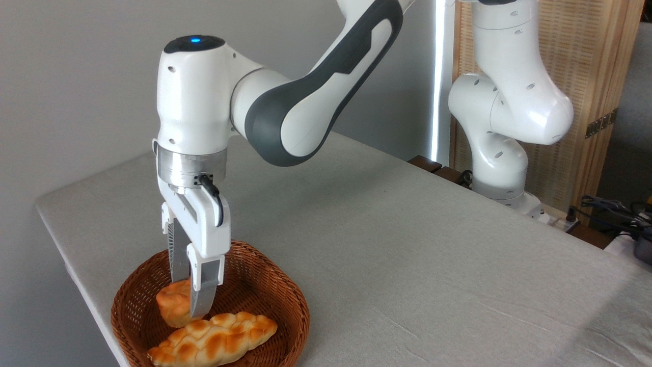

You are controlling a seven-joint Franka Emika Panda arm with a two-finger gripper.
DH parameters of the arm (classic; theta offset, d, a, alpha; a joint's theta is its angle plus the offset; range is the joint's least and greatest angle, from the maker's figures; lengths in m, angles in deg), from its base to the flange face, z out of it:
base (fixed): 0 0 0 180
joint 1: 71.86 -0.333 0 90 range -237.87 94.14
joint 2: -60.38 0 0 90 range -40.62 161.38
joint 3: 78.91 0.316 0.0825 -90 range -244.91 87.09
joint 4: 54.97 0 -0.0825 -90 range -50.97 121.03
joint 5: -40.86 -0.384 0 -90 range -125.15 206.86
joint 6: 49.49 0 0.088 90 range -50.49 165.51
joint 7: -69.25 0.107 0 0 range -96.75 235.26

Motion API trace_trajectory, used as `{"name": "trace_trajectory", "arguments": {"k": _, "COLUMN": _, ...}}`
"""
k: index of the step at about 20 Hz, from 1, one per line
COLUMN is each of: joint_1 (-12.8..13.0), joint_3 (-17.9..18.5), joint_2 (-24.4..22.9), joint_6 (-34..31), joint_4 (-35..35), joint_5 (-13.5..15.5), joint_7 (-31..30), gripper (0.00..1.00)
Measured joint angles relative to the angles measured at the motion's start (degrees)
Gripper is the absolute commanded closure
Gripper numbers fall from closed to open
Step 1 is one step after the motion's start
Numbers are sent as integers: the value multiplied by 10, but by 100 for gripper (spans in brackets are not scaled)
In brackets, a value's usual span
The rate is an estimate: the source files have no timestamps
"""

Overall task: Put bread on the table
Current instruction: 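Close the gripper on the small round orange bun, then lift the bun out of the basket and carry it beside the basket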

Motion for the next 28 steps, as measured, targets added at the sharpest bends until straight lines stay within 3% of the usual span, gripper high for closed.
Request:
{"name": "trace_trajectory", "arguments": {"k": 7, "joint_1": 0, "joint_3": -3, "joint_2": 1, "joint_6": 0, "joint_4": 0, "joint_5": 0, "joint_7": 0, "gripper": 2}}
{"name": "trace_trajectory", "arguments": {"k": 8, "joint_1": 0, "joint_3": -5, "joint_2": 3, "joint_6": 0, "joint_4": 0, "joint_5": 0, "joint_7": 0, "gripper": 11}}
{"name": "trace_trajectory", "arguments": {"k": 9, "joint_1": 0, "joint_3": -8, "joint_2": 5, "joint_6": 0, "joint_4": 0, "joint_5": 0, "joint_7": 0, "gripper": 27}}
{"name": "trace_trajectory", "arguments": {"k": 10, "joint_1": 0, "joint_3": -11, "joint_2": 8, "joint_6": 0, "joint_4": 0, "joint_5": 0, "joint_7": 0, "gripper": 52}}
{"name": "trace_trajectory", "arguments": {"k": 11, "joint_1": 0, "joint_3": -13, "joint_2": 11, "joint_6": 0, "joint_4": 0, "joint_5": 0, "joint_7": 0, "gripper": 70}}
{"name": "trace_trajectory", "arguments": {"k": 12, "joint_1": 0, "joint_3": -15, "joint_2": 13, "joint_6": 0, "joint_4": 0, "joint_5": 0, "joint_7": 0, "gripper": 78}}
{"name": "trace_trajectory", "arguments": {"k": 21, "joint_1": 0, "joint_3": -17, "joint_2": 14, "joint_6": 0, "joint_4": 0, "joint_5": 0, "joint_7": 13, "gripper": 80}}
{"name": "trace_trajectory", "arguments": {"k": 24, "joint_1": 0, "joint_3": -17, "joint_2": 14, "joint_6": 0, "joint_4": 0, "joint_5": 0, "joint_7": 14, "gripper": 87}}
{"name": "trace_trajectory", "arguments": {"k": 28, "joint_1": -1, "joint_3": -17, "joint_2": 12, "joint_6": 0, "joint_4": -2, "joint_5": 2, "joint_7": 14, "gripper": 87}}
